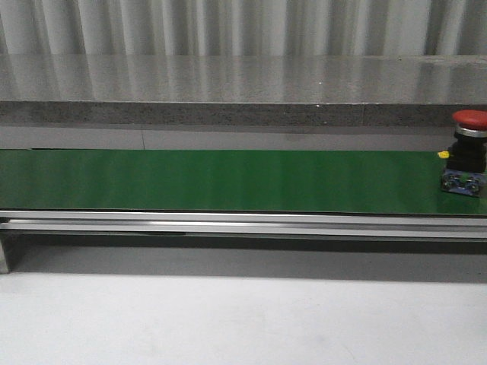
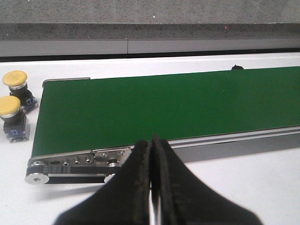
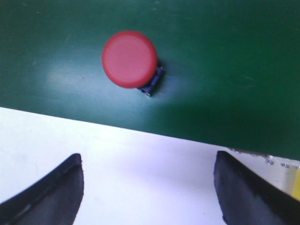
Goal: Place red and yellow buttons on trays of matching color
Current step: 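Grasp the red button arriving at the belt end with the right gripper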
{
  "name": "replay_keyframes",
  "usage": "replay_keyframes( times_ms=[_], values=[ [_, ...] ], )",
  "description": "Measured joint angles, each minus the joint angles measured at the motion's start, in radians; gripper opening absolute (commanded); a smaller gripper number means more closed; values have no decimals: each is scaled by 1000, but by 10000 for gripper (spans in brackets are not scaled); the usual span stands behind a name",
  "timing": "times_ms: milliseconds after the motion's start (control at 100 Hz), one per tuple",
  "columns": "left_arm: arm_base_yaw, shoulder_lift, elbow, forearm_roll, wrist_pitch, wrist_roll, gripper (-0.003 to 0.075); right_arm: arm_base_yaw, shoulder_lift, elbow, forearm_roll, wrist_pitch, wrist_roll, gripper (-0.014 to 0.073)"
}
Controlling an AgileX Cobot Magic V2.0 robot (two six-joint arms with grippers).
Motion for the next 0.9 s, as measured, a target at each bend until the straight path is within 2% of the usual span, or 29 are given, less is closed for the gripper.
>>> replay_keyframes(
  times_ms=[310, 410, 520, 640, 780, 900],
  values=[
    [0, 0, 0, 0, 0, 0, -20, -3, 207, -109, 16, -67, -51, 559],
    [0, 0, 0, 0, 0, 0, -20, -27, 253, -116, 16, -80, -52, 461],
    [0, 0, 0, 0, 0, 0, -20, -63, 291, -116, 16, -85, -53, 249],
    [0, 0, 0, 0, 0, 0, -20, -89, 303, -121, 18, -96, -53, 108],
    [0, 0, 0, 0, 0, 0, -20, -94, 303, -138, 18, -100, -53, 99],
    [0, 0, 0, 0, 0, 0, -20, -120, 297, -214, 18, -85, -55, 99]
  ],
)
